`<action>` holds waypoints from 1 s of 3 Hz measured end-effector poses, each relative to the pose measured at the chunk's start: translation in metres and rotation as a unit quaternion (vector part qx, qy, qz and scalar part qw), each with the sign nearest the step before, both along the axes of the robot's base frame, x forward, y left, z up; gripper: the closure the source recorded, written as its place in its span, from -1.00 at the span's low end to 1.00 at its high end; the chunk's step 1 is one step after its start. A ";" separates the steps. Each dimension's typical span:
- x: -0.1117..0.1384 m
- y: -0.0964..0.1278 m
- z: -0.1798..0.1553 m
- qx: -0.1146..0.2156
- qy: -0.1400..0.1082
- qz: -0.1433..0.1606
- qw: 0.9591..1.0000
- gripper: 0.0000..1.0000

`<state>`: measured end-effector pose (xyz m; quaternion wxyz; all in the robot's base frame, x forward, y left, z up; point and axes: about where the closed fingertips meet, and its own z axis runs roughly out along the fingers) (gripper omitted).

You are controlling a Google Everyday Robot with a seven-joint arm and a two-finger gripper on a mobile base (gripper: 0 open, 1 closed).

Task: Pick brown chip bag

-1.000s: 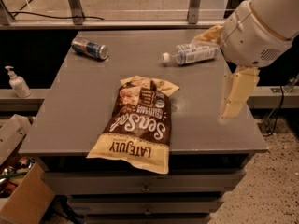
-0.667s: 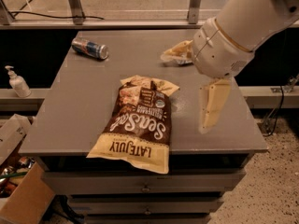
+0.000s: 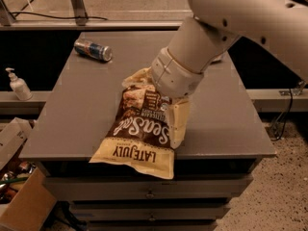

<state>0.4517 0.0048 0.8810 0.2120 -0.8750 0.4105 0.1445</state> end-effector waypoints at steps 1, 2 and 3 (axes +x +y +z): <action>0.009 0.026 -0.016 0.011 0.003 0.033 0.999 -0.71; 0.015 0.039 -0.027 0.022 0.007 0.049 0.999 -0.25; 0.020 0.040 -0.027 0.029 0.006 0.050 0.998 0.22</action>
Offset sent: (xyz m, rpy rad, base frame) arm 0.0224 0.0529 -0.0392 0.0712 0.0288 0.1314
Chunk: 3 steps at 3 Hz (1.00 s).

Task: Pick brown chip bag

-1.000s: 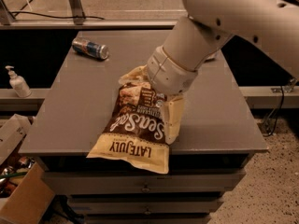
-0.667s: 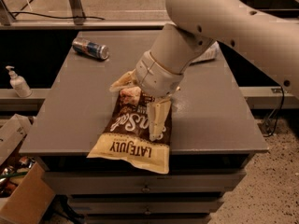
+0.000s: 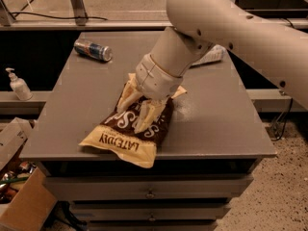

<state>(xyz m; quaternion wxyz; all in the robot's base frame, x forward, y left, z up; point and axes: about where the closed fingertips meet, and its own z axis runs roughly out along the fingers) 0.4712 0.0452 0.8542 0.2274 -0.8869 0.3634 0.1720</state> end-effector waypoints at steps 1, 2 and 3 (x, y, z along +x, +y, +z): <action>0.005 -0.003 0.012 0.012 -0.004 -0.009 1.000 0.69; 0.008 -0.003 0.044 0.036 -0.006 -0.023 0.999 1.00; 0.009 -0.003 0.082 0.065 -0.009 -0.039 0.997 1.00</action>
Offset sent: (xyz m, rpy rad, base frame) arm 0.0133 -0.0053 0.0881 0.1378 -0.0169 -0.0884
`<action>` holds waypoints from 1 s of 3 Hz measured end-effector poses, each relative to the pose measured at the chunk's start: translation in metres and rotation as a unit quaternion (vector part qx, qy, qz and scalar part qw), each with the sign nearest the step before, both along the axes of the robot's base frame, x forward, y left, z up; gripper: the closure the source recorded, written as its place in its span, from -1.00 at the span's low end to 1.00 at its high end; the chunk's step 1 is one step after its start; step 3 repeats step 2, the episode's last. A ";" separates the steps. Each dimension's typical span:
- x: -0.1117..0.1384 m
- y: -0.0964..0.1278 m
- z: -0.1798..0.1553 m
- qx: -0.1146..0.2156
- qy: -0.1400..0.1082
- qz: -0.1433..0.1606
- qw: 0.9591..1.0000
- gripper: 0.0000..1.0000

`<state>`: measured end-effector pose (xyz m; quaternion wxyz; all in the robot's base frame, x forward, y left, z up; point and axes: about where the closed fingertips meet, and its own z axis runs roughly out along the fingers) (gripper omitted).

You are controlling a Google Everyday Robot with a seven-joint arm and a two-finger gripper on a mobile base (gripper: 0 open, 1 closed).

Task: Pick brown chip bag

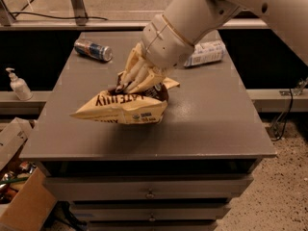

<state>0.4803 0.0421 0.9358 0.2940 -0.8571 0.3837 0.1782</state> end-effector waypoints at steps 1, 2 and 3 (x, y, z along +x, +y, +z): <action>-0.002 -0.003 0.040 0.036 0.000 -0.016 0.999 1.00; -0.002 -0.001 0.046 0.041 -0.002 -0.016 0.999 1.00; -0.002 -0.001 0.046 0.041 -0.002 -0.016 0.999 1.00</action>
Offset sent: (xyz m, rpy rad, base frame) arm -0.0017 -0.0024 0.0360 0.0639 0.0000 -0.0290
